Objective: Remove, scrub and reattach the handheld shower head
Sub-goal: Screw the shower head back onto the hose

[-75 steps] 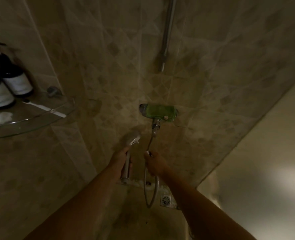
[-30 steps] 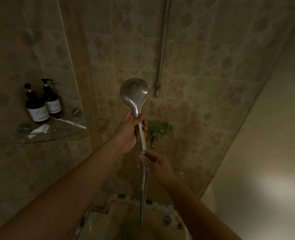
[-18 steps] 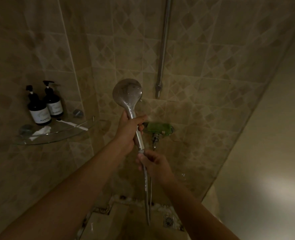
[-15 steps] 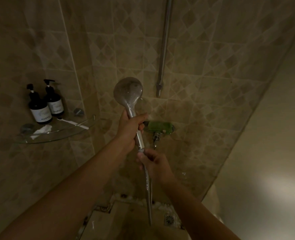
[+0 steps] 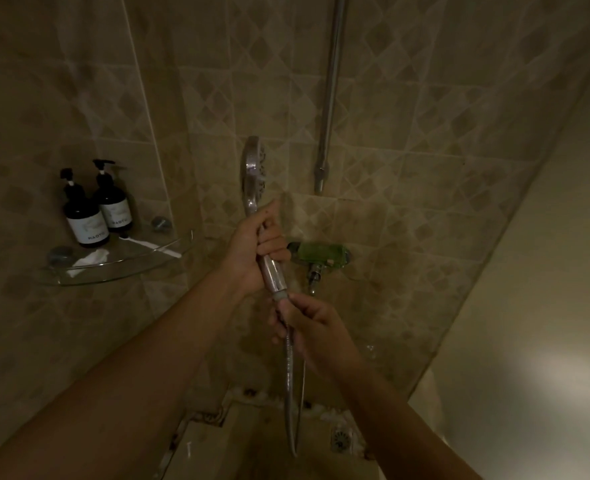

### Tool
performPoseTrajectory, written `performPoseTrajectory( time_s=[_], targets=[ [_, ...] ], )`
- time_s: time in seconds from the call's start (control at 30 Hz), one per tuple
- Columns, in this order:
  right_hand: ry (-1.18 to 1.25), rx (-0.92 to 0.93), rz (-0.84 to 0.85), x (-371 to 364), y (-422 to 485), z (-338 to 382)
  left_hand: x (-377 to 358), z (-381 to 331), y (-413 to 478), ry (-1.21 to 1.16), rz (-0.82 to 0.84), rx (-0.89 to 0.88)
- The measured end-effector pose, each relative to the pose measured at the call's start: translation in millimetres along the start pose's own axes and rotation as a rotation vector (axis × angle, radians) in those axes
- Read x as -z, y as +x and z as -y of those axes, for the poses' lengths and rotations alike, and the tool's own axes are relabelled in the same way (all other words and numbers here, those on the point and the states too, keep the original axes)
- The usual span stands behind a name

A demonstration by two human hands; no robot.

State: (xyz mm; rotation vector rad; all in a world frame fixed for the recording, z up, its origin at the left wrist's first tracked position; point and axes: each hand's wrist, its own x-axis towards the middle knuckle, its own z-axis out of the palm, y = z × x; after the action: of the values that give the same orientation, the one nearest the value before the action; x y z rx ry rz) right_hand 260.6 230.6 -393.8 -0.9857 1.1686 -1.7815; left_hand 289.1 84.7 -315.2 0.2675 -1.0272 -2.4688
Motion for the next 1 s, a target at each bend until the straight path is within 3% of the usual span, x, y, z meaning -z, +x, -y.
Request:
performPoseTrajectory(
  time_s=[0.1, 0.2, 0.27, 0.4, 0.5, 0.6, 0.83, 1.0],
  targets=[
    [0.067, -0.026, 0.032, 2, -1, -1, 1, 1, -4, -0.018, 0.047, -0.021],
    [0.077, -0.024, -0.044, 5, -4, -7, -1, 8, -3, -0.044, 0.048, -0.06],
    [-0.013, -0.01, -0.112, 7, -4, -9, -4, 11, -2, 0.004, -0.026, -0.104],
    [-0.225, 0.01, -0.193, 12, -5, -8, -8, 15, 0, 0.325, -0.247, -0.232],
    [-0.321, 0.026, -0.242, 13, -10, -9, -7, 18, 2, 0.264, -0.3, -0.105],
    [-0.361, 0.016, -0.241, 13, -15, -10, -8, 18, 3, 0.15, -0.3, 0.005],
    [-0.239, 0.004, -0.173, 11, -20, 6, -13, 16, -1, 0.181, -0.11, -0.133],
    [-0.121, -0.067, -0.084, 9, -13, 10, -16, 3, -3, 0.183, -0.004, -0.006]
  ],
)
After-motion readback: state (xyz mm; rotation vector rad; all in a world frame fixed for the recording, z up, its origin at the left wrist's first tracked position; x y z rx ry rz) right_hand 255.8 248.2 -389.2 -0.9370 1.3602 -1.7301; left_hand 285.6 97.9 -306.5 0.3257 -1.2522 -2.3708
